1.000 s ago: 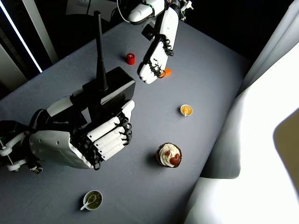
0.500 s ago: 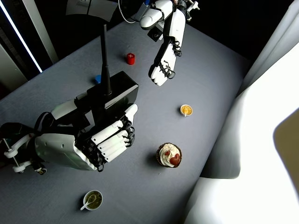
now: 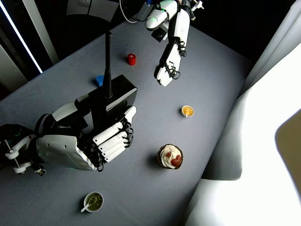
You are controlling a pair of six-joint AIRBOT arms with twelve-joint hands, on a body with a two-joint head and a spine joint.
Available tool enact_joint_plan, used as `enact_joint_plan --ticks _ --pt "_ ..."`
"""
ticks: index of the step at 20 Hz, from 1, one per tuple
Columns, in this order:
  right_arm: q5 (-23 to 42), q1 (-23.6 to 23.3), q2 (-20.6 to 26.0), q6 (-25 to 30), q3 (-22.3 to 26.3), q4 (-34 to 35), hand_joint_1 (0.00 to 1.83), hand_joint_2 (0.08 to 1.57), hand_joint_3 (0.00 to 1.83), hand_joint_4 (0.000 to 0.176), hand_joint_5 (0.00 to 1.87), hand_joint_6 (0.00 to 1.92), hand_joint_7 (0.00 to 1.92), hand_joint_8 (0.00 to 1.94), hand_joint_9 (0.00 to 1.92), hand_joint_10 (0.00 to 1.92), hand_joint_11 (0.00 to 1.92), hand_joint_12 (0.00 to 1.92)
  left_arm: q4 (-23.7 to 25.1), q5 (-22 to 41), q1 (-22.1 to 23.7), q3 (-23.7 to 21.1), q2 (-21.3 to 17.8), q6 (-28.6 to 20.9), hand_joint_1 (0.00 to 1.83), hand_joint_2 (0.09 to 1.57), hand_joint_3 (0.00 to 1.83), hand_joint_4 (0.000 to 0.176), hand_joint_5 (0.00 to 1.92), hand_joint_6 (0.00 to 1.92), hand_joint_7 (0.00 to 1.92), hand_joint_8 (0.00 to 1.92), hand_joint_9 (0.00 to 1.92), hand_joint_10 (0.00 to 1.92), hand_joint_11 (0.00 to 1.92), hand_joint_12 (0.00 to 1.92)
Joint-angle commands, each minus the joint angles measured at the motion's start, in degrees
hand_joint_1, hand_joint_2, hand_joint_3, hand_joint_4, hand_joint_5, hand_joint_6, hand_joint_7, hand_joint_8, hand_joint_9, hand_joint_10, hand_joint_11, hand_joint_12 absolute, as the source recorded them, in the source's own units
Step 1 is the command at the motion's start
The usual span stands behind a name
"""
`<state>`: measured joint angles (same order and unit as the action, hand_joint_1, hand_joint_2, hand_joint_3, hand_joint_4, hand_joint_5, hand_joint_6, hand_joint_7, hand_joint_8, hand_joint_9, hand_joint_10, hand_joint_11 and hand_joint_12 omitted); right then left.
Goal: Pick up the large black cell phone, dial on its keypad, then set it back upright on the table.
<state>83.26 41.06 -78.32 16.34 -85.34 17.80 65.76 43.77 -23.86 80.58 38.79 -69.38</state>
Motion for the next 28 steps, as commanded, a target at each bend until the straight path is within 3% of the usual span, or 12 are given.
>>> enact_joint_plan --ticks 1,8,10,25,26,27,28 --pt "7.9 -0.2 0.7 1.4 -0.5 0.3 1.37 1.14 0.00 0.000 0.91 0.93 0.87 1.14 0.92 1.32 0.93 1.18 -2.7 4.2 1.2 -0.2 -0.3 -1.1 0.00 1.21 0.00 0.000 0.25 0.00 0.22 0.00 0.20 0.00 0.00 0.49" --pt "8.7 -0.2 0.6 1.4 -1.5 -0.2 1.38 1.13 0.00 0.000 0.94 0.89 0.88 1.10 0.95 1.27 0.95 1.18 2.5 5.1 1.9 -0.1 -0.8 -2.9 0.00 1.20 0.00 0.000 0.23 0.00 0.21 0.00 0.19 0.00 0.00 0.46" --pt "8.8 -0.1 0.1 1.4 -2.1 -0.2 1.37 1.13 0.00 0.000 0.93 0.91 0.88 1.10 0.95 1.28 0.95 1.17 3.3 5.3 2.3 -0.3 -1.0 -3.1 0.00 1.20 0.00 0.000 0.26 0.01 0.24 0.01 0.22 0.01 0.00 0.53" --pt "8.9 -0.1 -2.4 1.4 -3.8 -0.2 1.37 1.13 0.00 0.000 0.95 0.91 0.88 1.09 0.94 1.29 0.93 1.20 3.5 5.3 2.4 -0.9 -1.5 -3.2 0.00 1.22 0.00 0.000 0.27 0.00 0.24 0.00 0.21 0.00 0.00 0.48" --pt "8.9 -0.1 -2.5 1.4 -3.9 -0.2 1.46 1.12 0.01 0.000 0.95 0.86 0.86 1.07 0.92 1.20 0.84 1.52 3.5 5.3 2.4 -1.0 -1.5 -3.2 0.00 1.22 0.00 0.000 0.27 0.00 0.24 0.00 0.21 0.00 0.00 0.50" --pt "8.9 -0.1 -2.6 1.4 -4.0 -0.3 1.46 1.12 0.01 0.000 0.95 0.86 0.86 1.07 0.92 1.20 0.84 1.52 3.5 5.3 2.4 -1.1 -1.5 -3.2 0.00 1.22 0.00 0.000 0.27 0.00 0.24 0.00 0.21 0.00 0.00 0.50" --pt "8.9 -0.1 -2.6 1.4 -4.0 -0.4 1.39 1.13 0.00 0.000 0.94 0.91 0.85 1.11 0.91 1.31 0.85 1.37 3.5 5.3 2.4 -1.2 -1.5 -3.2 0.00 1.23 0.00 0.000 0.27 0.00 0.24 0.00 0.21 0.00 0.00 0.50"
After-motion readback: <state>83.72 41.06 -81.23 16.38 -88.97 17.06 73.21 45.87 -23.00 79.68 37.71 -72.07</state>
